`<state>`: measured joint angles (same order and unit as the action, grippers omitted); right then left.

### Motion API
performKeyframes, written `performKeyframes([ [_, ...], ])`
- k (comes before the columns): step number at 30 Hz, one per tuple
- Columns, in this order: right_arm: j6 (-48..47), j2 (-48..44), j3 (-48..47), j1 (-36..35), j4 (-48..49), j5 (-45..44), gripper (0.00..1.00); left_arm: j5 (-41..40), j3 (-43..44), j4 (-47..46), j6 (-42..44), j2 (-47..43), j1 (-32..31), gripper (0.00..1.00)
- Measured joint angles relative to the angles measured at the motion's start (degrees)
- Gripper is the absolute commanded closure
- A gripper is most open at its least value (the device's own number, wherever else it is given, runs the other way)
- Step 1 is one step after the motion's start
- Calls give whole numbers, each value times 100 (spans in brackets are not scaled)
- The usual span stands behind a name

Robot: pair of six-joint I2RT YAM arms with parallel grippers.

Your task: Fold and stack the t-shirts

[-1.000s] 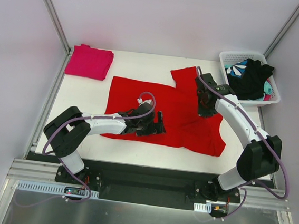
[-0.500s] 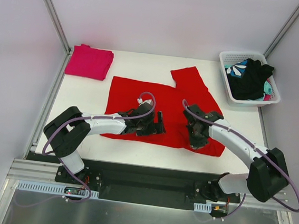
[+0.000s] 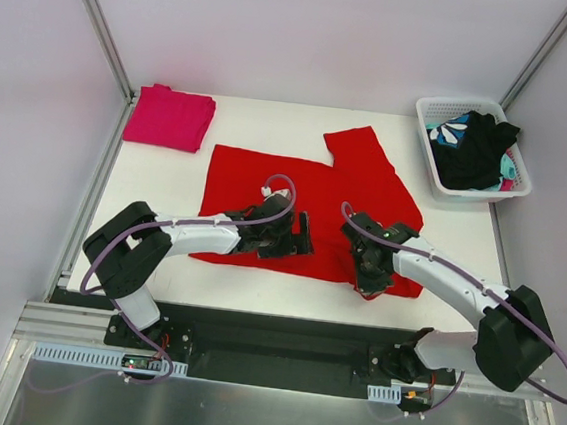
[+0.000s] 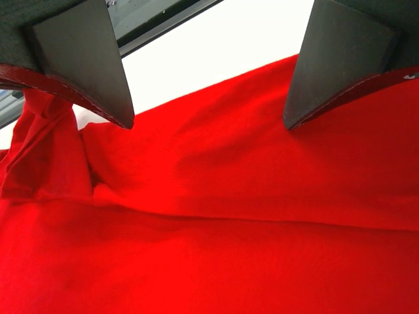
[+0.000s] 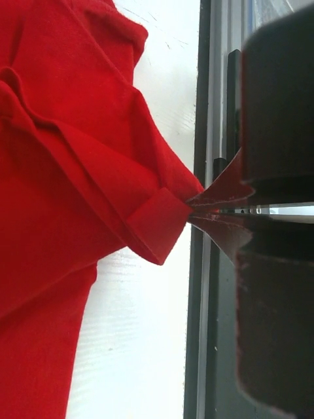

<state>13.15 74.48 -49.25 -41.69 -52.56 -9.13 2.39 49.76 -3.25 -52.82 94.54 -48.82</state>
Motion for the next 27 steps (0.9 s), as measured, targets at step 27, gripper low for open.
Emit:
performKeyframes([
  [27,122,68,138,-57,221,-162,99,4419,1255,-2000,437,1714,684,10],
])
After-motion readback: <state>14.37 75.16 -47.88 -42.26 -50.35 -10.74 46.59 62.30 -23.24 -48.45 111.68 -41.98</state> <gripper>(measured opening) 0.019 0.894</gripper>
